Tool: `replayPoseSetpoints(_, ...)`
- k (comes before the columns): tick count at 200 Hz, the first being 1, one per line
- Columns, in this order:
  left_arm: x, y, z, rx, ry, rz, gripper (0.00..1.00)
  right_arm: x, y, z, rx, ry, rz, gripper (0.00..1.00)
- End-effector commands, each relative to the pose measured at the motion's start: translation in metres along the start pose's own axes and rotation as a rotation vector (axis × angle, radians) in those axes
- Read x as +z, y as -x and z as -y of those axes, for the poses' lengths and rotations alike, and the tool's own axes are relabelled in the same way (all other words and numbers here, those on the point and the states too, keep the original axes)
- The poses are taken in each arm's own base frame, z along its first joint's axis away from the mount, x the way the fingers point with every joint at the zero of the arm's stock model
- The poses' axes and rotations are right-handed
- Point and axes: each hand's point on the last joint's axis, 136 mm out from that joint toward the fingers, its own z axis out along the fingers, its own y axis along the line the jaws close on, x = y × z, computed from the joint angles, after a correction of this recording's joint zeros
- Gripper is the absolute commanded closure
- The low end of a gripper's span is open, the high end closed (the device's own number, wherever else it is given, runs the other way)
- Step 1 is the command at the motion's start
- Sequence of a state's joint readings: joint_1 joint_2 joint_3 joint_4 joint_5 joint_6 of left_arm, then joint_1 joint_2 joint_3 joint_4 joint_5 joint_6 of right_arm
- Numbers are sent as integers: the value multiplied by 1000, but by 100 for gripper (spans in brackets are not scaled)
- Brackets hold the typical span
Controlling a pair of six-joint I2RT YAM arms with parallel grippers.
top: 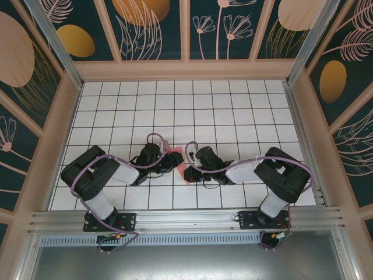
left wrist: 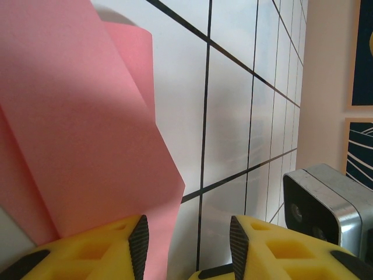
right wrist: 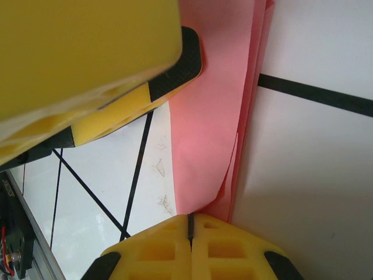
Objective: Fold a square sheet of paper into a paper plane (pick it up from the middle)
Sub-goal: Fold the wing for the fifth time at the center of the table.
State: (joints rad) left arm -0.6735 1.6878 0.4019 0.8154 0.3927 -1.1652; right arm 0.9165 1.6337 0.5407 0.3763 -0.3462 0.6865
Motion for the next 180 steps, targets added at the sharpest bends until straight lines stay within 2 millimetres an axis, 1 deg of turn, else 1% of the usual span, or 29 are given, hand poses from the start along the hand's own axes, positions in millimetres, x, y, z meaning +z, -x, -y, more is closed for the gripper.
replayPoseSetpoints(1, -1, -14, -42, -54, 149, -31, 57, 3, -34, 26, 48, -85, -103, 93)
replayPoseSetpoints(10, -1, -15, -43, -57, 155, -31, 57, 1, -31, 21, 51, -68, -92, 90)
replayPoseSetpoints(39, -1, -15, -47, -61, 169, -30, 57, -5, -27, 9, 51, -27, -77, 89)
replayPoseSetpoints(66, -1, -15, -47, -61, 170, -32, 57, -7, -33, 8, 59, -8, -92, 89)
replayPoseSetpoints(89, -2, -15, -48, -61, 175, -32, 58, -8, -40, 13, 75, -11, -106, 90)
replayPoseSetpoints(112, -1, -15, -48, -62, 174, -32, 59, -10, -40, 17, 82, -26, -99, 84)
replayPoseSetpoints(141, -1, -16, -50, -66, 185, -33, 60, -14, -36, 8, 67, -8, -88, 81)
replayPoseSetpoints(167, -1, -17, -53, -71, 192, -36, 61, -17, -36, 4, 60, 7, -93, 80)
replayPoseSetpoints(175, -1, -17, -54, -72, 195, -37, 61, -18, -37, 3, 57, 7, -95, 81)
replayPoseSetpoints(180, -1, -17, -54, -72, 195, -37, 61, -18, -37, 3, 54, 6, -96, 83)
